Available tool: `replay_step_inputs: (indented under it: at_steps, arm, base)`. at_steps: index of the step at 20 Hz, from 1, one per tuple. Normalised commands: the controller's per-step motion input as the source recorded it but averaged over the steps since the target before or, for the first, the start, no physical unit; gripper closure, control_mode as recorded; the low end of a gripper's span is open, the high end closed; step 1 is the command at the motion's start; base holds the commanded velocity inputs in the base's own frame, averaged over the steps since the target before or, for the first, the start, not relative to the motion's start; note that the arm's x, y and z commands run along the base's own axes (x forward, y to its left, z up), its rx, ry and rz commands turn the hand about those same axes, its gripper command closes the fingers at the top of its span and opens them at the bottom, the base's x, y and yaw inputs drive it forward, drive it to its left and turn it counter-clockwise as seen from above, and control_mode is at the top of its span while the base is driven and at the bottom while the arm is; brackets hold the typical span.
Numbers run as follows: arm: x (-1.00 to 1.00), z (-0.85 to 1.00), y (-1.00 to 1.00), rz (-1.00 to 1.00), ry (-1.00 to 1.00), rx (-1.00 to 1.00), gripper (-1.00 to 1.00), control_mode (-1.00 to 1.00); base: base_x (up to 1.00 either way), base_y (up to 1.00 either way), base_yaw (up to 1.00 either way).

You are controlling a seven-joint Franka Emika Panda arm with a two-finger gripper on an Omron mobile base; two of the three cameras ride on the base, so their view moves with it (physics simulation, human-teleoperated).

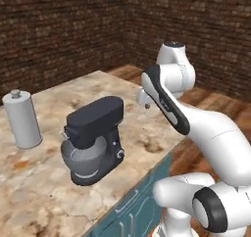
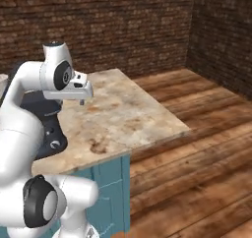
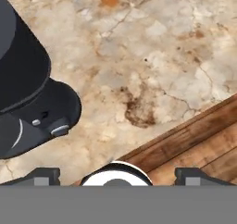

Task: Navigate to the electric kettle.

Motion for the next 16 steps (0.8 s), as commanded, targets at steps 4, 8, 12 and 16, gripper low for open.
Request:
replay_step_inputs:
  at_steps: [4, 8, 12, 16]
  arm:
    - [0.0, 0.0, 0.0, 0.0, 0.0, 0.0, -1.0, 1.0]
    - [0.0, 0.0, 0.0, 0.0, 0.0, 0.0, -1.0, 1.0]
    - [0.0, 0.0, 0.0, 0.0, 0.0, 0.0, -1.0, 1.0]
    - [0.0, 0.0, 0.0, 0.0, 0.0, 0.0, -1.0, 1.0]
  base:
    - [0.02, 0.01, -0.99]
    - [0.15, 0.0, -0.93]
    - [0.21, 0.0, -0.85]
    - [0.32, -0.15, -0.69]
